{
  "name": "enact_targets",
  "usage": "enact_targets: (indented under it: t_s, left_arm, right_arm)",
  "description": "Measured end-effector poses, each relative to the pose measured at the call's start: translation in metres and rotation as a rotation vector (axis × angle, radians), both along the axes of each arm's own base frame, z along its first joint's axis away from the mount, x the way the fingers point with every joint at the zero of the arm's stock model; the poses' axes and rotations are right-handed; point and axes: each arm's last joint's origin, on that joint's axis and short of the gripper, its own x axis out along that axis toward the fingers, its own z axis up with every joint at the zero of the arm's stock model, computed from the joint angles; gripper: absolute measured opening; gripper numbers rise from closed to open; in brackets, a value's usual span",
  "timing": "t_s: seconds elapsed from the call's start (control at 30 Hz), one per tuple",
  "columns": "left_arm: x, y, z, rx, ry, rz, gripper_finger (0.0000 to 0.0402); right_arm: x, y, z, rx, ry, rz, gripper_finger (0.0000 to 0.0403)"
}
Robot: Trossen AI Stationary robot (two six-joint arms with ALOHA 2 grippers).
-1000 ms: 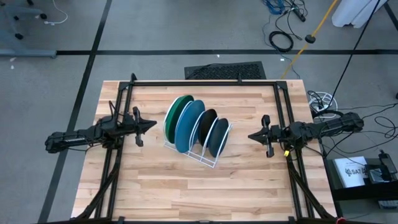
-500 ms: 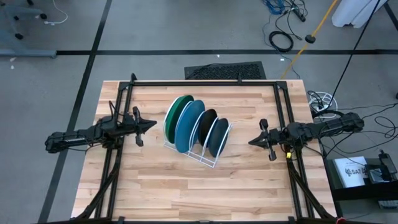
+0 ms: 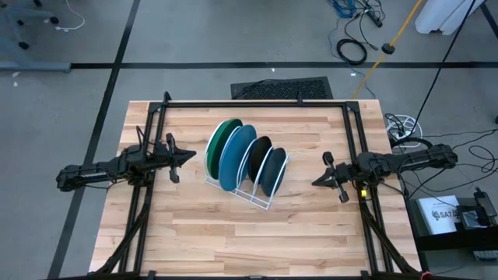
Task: Sort dishes
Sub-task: Return to Home Position
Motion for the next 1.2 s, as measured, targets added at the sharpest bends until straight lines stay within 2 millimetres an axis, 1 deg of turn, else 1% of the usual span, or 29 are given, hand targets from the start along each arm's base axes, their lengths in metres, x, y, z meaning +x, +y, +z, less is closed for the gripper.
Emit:
enact_targets:
  t_s: [0.27,1.2]
  left_arm:
    - [0.0000,0.0000,0.0006,0.001,-0.006,0.000,0.0009]
    - [0.0000,0.0000,0.0012,0.003,-0.014,0.000,0.0009]
  right_arm:
    - [-0.0002,-0.0003,-0.0015,-0.034,0.008,0.014,0.0000]
    - [-0.0002,-0.0003,-0.0017,-0.031,0.011,0.011,0.0000]
